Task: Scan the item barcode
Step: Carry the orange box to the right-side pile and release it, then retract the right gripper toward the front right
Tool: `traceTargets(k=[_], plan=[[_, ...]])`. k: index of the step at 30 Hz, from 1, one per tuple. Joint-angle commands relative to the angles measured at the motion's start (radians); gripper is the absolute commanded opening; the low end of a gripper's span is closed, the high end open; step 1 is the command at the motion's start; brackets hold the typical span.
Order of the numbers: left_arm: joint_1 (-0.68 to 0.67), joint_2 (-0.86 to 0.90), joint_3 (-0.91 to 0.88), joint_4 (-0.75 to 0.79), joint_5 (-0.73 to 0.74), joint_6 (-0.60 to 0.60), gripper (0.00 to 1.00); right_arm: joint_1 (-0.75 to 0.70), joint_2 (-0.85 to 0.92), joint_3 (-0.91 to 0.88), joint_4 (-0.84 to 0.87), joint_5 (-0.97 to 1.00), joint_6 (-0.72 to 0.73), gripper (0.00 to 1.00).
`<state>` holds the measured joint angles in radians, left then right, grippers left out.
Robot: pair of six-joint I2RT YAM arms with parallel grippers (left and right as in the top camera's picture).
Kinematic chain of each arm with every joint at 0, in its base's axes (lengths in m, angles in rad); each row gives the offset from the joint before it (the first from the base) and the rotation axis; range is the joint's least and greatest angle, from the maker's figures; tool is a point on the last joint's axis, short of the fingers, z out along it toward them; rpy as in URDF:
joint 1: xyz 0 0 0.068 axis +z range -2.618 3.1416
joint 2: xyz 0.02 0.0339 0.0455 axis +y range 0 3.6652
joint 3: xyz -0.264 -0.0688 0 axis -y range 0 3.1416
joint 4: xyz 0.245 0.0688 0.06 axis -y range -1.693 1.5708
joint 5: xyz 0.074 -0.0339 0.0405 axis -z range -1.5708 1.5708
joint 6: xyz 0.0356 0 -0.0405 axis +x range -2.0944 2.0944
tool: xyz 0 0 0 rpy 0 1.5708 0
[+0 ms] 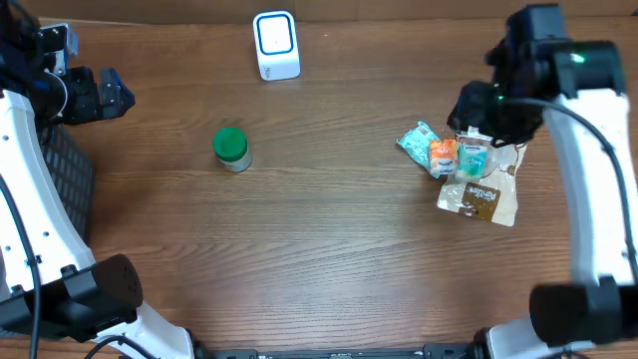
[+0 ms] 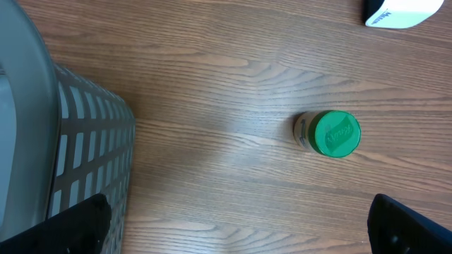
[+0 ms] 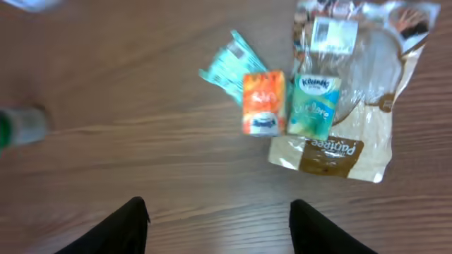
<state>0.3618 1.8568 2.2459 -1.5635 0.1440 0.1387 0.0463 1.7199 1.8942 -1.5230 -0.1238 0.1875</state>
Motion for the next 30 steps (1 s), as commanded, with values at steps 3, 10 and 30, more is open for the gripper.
traceTargets(k=[3, 10, 30], plan=[[-0.002, -0.013, 0.016, 0.001, -0.003, 0.019, 1.00, -0.001, -0.267, 0.043, -0.050, -0.035, -0.017, 0.67], [-0.002, -0.013, 0.016, 0.001, -0.003, 0.019, 1.00, -0.001, -0.465, 0.043, -0.171, -0.035, -0.017, 1.00], [-0.002, -0.013, 0.016, 0.001, -0.003, 0.019, 0.99, -0.001, -0.590, -0.067, 0.170, 0.024, -0.040, 1.00]])
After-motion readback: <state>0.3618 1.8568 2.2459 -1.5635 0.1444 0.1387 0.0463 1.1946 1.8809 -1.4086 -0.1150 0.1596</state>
